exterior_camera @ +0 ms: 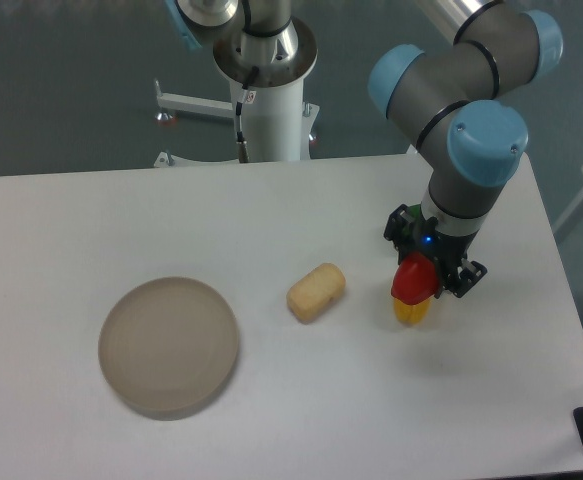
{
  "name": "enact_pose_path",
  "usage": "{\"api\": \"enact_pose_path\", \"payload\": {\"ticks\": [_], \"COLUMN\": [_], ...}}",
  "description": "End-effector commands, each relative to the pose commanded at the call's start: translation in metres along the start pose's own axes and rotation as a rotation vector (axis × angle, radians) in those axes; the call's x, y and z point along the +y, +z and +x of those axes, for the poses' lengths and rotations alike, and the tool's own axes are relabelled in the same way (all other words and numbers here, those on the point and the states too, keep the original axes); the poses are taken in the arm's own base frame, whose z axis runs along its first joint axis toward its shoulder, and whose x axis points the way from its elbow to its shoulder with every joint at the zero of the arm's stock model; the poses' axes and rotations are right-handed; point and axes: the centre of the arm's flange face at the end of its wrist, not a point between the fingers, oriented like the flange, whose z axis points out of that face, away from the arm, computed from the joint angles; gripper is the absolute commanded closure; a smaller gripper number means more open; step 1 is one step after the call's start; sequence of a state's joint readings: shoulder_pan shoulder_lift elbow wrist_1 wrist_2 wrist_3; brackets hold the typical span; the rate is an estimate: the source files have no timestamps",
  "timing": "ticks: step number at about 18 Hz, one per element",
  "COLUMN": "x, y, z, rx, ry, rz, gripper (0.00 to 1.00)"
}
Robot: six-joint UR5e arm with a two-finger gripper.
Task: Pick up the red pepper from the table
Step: 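Lift the red pepper and carry it over beside the yellow pepper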
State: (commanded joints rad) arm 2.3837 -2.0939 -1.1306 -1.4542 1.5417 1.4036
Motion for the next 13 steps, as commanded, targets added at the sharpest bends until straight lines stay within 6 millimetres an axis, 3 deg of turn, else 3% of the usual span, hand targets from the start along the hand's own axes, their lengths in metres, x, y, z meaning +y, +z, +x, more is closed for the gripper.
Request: {"api": "enact_pose_path", "payload": {"ticks": [4, 6, 13], "x": [0.003, 0.003, 0.002], "y": [0.002, 0.014, 0.018], "z": [0.005, 0.014, 0.016], "rx": [0.016, 0.043, 0.045], "ry": [0.021, 0.025, 0.03], "rz": [-0.009, -0.019, -0.022], "gripper": [0.63, 0.63, 0.62]}}
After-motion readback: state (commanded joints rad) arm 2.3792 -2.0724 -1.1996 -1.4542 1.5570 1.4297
